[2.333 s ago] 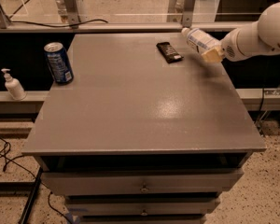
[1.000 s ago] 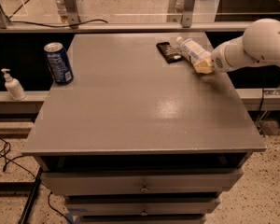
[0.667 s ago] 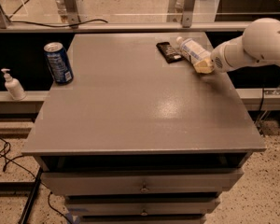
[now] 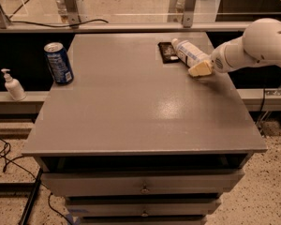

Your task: Move blue plastic bottle near rxbar chocolate

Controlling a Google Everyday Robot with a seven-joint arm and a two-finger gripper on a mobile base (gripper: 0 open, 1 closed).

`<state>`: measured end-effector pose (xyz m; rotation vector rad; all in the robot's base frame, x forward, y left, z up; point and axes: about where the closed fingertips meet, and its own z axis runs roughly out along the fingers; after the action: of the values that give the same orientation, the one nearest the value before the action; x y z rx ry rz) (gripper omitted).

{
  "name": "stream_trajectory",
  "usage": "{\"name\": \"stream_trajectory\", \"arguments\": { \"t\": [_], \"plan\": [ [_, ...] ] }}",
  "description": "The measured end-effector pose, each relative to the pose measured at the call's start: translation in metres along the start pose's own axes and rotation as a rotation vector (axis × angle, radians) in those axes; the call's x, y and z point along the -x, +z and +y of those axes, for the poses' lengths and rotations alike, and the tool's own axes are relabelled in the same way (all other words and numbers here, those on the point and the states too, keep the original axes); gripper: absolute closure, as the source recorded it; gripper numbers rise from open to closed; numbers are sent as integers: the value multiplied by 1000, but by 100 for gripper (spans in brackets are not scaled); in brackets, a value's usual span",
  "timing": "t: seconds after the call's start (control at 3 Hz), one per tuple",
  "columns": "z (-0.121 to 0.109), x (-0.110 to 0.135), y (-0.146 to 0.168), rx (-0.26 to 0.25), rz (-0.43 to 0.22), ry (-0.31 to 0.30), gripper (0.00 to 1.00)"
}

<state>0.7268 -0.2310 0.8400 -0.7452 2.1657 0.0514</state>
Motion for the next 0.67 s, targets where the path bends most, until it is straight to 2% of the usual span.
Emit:
{"name": "stream_trajectory", "arguments": {
  "t": [0.33, 0.67],
  "plan": [
    [13, 1, -4, 18, 31, -24, 0],
    [16, 8, -26, 2, 41, -62, 0]
  ]
}}
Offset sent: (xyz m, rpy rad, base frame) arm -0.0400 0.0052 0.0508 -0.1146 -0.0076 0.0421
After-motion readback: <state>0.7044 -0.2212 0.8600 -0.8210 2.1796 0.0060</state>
